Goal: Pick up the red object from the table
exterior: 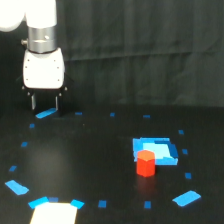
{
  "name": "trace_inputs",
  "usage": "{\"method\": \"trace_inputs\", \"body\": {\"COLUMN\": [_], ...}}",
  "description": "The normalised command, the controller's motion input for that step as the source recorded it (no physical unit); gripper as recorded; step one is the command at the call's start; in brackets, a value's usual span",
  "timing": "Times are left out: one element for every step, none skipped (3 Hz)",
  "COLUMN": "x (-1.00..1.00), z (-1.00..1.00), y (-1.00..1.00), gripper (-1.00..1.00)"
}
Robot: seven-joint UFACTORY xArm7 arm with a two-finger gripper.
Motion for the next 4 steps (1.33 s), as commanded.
{"method": "trace_inputs", "body": {"x": [0.20,-0.67,-0.55,1.00], "z": [0.99,-0.59,-1.00,-0.17], "y": [-0.82,-0.88,-0.61,-0.16], "gripper": [1.00,1.00,0.99,1.00]}}
